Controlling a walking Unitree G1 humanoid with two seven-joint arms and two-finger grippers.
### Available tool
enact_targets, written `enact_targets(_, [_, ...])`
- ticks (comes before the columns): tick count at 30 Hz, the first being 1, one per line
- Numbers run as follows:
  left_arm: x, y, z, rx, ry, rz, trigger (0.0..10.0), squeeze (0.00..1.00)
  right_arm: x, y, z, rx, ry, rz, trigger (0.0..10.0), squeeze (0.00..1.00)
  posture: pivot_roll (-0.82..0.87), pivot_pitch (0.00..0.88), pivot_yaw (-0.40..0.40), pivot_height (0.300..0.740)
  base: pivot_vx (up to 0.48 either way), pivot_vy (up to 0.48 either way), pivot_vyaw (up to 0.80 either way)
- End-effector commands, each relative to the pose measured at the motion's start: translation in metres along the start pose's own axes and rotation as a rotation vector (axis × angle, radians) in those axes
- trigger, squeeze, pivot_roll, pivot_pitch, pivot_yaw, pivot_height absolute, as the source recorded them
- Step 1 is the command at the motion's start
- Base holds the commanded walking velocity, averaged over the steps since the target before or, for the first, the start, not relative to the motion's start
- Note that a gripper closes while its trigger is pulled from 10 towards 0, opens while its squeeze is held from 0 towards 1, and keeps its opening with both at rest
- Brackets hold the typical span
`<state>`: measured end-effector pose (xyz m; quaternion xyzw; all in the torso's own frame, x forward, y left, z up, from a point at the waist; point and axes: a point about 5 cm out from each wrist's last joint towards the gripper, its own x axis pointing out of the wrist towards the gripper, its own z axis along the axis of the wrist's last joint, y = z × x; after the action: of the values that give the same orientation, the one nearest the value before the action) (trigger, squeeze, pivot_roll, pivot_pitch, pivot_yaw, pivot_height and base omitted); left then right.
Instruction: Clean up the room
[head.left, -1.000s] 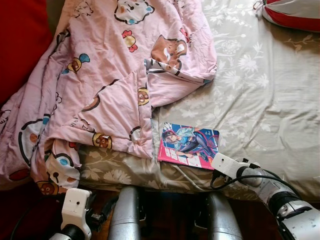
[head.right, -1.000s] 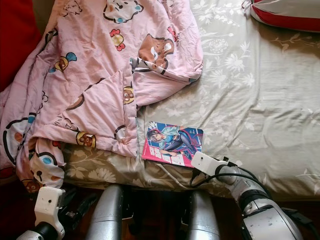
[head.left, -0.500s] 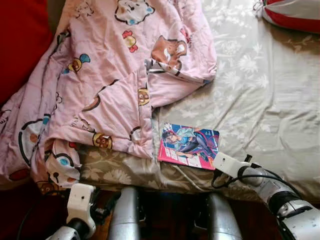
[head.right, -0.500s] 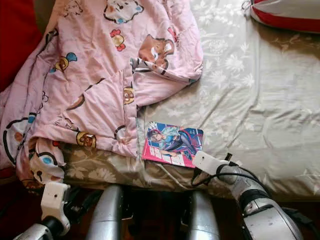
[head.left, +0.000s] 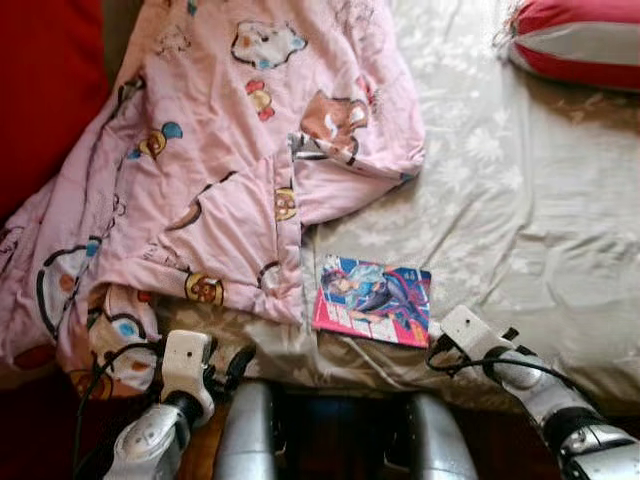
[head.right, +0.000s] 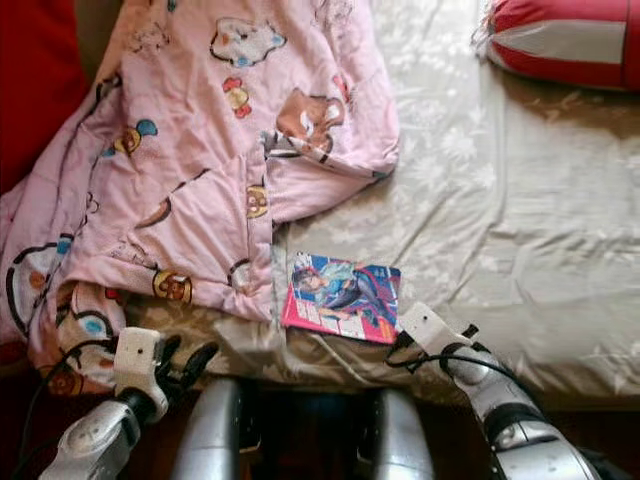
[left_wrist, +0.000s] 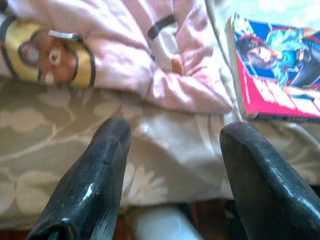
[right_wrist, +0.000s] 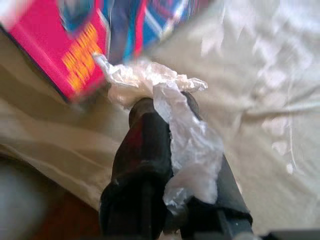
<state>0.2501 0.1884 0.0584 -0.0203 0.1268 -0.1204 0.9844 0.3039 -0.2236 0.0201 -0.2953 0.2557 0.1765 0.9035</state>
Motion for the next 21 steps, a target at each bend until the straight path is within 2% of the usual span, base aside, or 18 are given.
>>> enact_targets(1, [-0.003, 0.001, -0.013, 0.001, 0.042, 0.005, 10.0, 0.0, -0.002, 0.008, -0.008, 0.05, -0.002, 0.009, 0.0, 0.0, 0.12, 0.151, -0.009, 0.642, 0.0, 0.0, 0.0])
enact_targets(2, [0.002, 0.001, -0.013, 0.0, 0.039, 0.006, 10.0, 0.0, -0.003, 0.011, -0.011, 0.097, -0.014, 0.009, 0.0, 0.0, 0.12, 0.133, -0.011, 0.642, 0.0, 0.0, 0.0])
enact_targets(6, [0.008, 0.004, -0.014, -0.007, 0.027, 0.023, 10.0, 0.0, -0.009, 0.014, -0.02, 0.26, -0.067, -0.042, 0.0, 0.0, 0.11, 0.105, -0.024, 0.642, 0.0, 0.0, 0.0])
enact_targets(7, [0.008, 0.006, -0.016, -0.014, 0.028, 0.035, 10.0, 0.0, -0.01, 0.014, -0.022, 0.34, -0.084, -0.074, 2.1, 0.0, 0.1, 0.1, -0.025, 0.642, 0.0, 0.0, 0.0])
enact_targets(8, [0.009, 0.007, -0.017, -0.019, 0.029, 0.043, 10.0, 0.0, -0.011, 0.015, -0.023, 0.393, -0.093, -0.096, 2.1, 0.0, 0.1, 0.095, -0.025, 0.642, 0.0, 0.0, 0.0])
enact_targets(9, [0.009, 0.009, -0.021, -0.029, 0.033, 0.061, 10.0, 0.0, -0.013, 0.021, -0.03, 0.481, -0.096, -0.128, 10.0, 0.0, 0.08, 0.087, -0.024, 0.642, 0.0, 0.0, 0.0])
enact_targets(10, [0.009, 0.009, -0.021, -0.029, 0.033, 0.061, 10.0, 0.0, -0.013, 0.021, -0.03, 0.481, -0.096, -0.128, 10.0, 0.0, 0.08, 0.087, -0.024, 0.642, 0.0, 0.0, 0.0])
enact_targets(12, [0.01, 0.008, -0.026, -0.037, 0.041, 0.069, 10.0, 0.0, -0.017, 0.03, -0.041, 0.632, -0.085, -0.219, 10.0, 0.0, 0.07, 0.074, -0.023, 0.642, 0.0, 0.0, 0.0])
enact_targets(15, [0.012, 0.007, -0.03, -0.039, 0.043, 0.062, 10.0, 0.0, -0.019, 0.038, -0.042, 0.758, -0.128, -0.28, 10.0, 0.0, 0.08, 0.065, -0.024, 0.642, 0.0, 0.0, 0.0])
enact_targets(17, [0.012, 0.007, -0.031, -0.039, 0.044, 0.062, 10.0, 0.0, -0.02, 0.04, -0.042, 0.775, -0.141, -0.291, 10.0, 0.0, 0.07, 0.06, -0.026, 0.642, 0.0, 0.0, 0.0])
enact_targets(19, [0.013, 0.009, -0.033, -0.04, 0.04, 0.073, 10.0, 0.0, -0.02, 0.046, -0.038, 0.857, -0.184, -0.322, 10.0, 0.0, 0.07, 0.048, -0.028, 0.642, 0.0, 0.0, 0.0])
enact_targets(21, [0.012, 0.011, -0.034, -0.039, 0.04, 0.083, 10.0, 0.0, -0.019, 0.051, -0.034, 0.86, -0.211, -0.316, 10.0, 0.0, 0.07, 0.04, -0.031, 0.642, 0.0, 0.0, 0.0])
